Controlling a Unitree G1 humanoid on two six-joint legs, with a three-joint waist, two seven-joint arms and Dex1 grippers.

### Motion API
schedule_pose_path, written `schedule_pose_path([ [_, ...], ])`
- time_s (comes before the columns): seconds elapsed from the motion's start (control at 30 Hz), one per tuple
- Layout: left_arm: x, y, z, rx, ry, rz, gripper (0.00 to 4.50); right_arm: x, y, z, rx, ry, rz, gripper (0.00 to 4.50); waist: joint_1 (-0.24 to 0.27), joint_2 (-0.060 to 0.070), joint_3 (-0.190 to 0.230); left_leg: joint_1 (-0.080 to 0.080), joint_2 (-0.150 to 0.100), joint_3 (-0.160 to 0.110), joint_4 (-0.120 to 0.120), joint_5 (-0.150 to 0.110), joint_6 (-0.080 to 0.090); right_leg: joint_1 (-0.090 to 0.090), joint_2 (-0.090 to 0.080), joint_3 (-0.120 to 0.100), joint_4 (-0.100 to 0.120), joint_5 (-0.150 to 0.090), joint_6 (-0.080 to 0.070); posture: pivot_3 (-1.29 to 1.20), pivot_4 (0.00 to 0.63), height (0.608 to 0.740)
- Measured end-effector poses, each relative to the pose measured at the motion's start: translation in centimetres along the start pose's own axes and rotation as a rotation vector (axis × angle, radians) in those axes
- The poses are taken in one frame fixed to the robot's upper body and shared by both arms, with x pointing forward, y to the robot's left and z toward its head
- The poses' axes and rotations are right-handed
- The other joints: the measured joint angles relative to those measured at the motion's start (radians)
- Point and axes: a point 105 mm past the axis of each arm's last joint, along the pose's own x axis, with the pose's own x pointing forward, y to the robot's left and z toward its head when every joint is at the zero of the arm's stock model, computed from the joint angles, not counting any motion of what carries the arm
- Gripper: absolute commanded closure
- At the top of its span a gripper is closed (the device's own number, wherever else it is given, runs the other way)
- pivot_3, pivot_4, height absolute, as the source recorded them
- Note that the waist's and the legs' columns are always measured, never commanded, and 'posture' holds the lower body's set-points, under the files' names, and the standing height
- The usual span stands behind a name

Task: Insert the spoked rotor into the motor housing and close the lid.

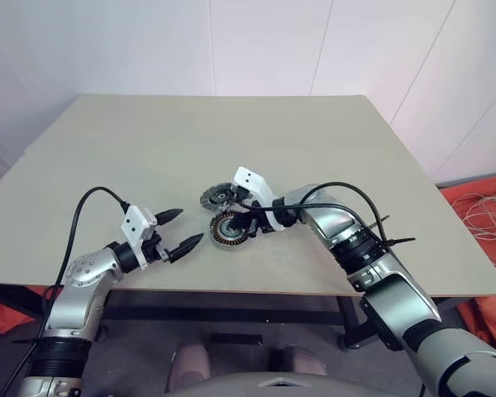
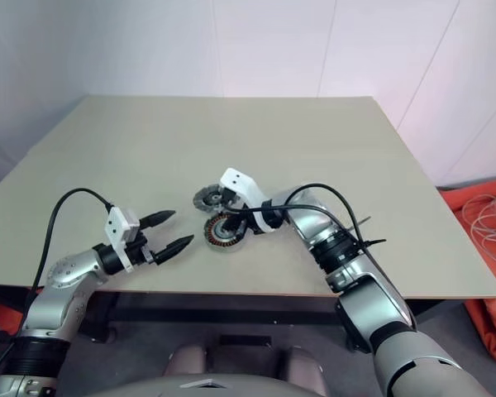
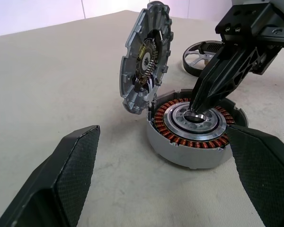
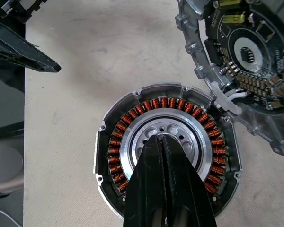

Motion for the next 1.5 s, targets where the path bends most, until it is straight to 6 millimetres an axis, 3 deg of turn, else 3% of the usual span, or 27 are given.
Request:
schedule_pose_path([
  [0.63,0.0,0.0,0.0,0.0,0.001,0.0,0.0,0.5,0.2,-0.5,0.015,-0.005,0.002,4.46,-0.001,0.0,0.0,0.001,0.0,0.0,0.0,0.0,0.0,0.001,0.0,0.0,0.0,0.0,0.0,0.0,0.0,0.74],
  [1.03,0.0,0.0,0.0,0.0,0.001,0.0,0.0,0.1,-0.2,1.9,0.07,-0.112,-0.003,4.46,-0.001,0.0,0.0,0.0,0.0,0.0,0.0,0.0,0.0,0.0,0.0,0.0,0.0,0.0,0.0,0.0,0.0,0.74],
  [1.17,0.0,0.0,0.0,0.0,0.001,0.0,0.0,0.2,-0.2,1.6,0.062,-0.097,-0.008,4.46,-0.001,0.0,0.0,0.0,0.0,0.0,0.0,0.0,0.0,0.0,0.0,0.0,0.0,0.0,0.0,0.0,0.0,0.74],
  [1.3,0.0,0.0,0.0,-0.001,0.002,0.001,0.0,0.7,-0.5,-0.4,0.068,-0.03,-0.033,4.46,-0.001,0.0,0.0,0.0,0.0,0.0,0.0,0.0,0.0,0.0,0.0,0.0,0.0,0.0,0.0,0.0,0.0,0.74],
  [1.5,0.0,0.0,0.0,-0.001,0.001,0.003,0.0,0.8,-0.7,-0.5,0.064,-0.03,-0.037,4.46,-0.001,0.0,0.0,0.001,0.0,0.0,-0.001,0.0,0.0,0.003,0.0,0.0,0.0,0.0,0.001,0.0,0.0,0.74],
])
